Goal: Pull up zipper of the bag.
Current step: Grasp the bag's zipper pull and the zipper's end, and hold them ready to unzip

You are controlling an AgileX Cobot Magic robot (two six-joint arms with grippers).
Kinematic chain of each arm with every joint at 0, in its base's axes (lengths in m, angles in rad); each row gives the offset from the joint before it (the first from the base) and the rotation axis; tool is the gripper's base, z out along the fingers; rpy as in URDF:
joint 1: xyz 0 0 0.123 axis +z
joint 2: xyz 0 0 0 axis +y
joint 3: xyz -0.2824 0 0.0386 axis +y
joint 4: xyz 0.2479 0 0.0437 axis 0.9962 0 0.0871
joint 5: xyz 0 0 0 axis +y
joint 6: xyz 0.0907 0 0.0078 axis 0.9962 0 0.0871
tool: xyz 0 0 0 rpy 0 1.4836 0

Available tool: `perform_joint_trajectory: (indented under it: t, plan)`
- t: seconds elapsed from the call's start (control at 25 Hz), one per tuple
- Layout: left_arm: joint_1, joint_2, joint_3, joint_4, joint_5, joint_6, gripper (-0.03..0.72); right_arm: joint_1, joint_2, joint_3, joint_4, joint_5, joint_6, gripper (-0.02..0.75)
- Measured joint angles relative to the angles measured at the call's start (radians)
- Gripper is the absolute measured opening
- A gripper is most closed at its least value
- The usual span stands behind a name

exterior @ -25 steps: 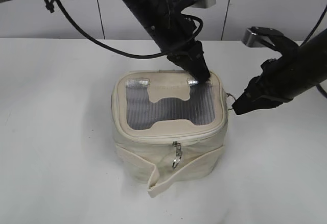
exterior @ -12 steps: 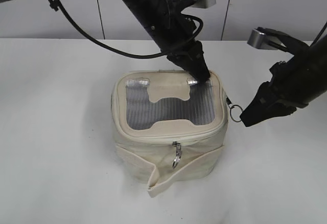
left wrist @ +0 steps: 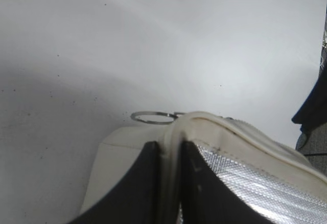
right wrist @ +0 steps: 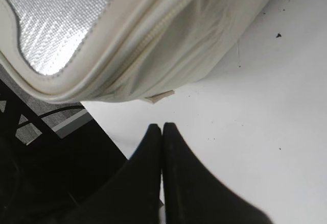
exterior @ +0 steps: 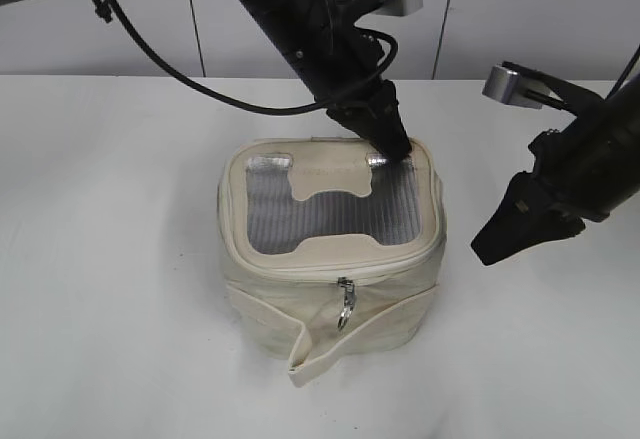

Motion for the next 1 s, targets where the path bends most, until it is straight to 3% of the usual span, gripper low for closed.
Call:
perform_joint_trajectory:
  t: [0.36,0.48,0.6,0.72,1.0]
  plan:
    - [0.0,0.0,0.0,0.0,0.0,0.0,0.087,0.031,-0.001,0.004,-0.001,-0.06,0.018,0.009]
    - [0.0,0.0,0.0,0.0,0.0,0.0,0.087,0.031,-0.001,0.004,-0.001,-0.126,0.024,0.125]
    - [0.0,0.0,0.0,0.0,0.0,0.0,0.087,0.031,-0.001,0.004,0.001,-0.182,0.024,0.347]
    - [0.0,0.0,0.0,0.0,0.0,0.0,0.087,0.031,-0.001,0.004,0.002,-0.241,-0.001,0.486]
    - [0.0,0.0,0.0,-0.001,0.0,0.0,0.087,0.031,0.01,0.004,0.036,-0.277,-0.111,0.528]
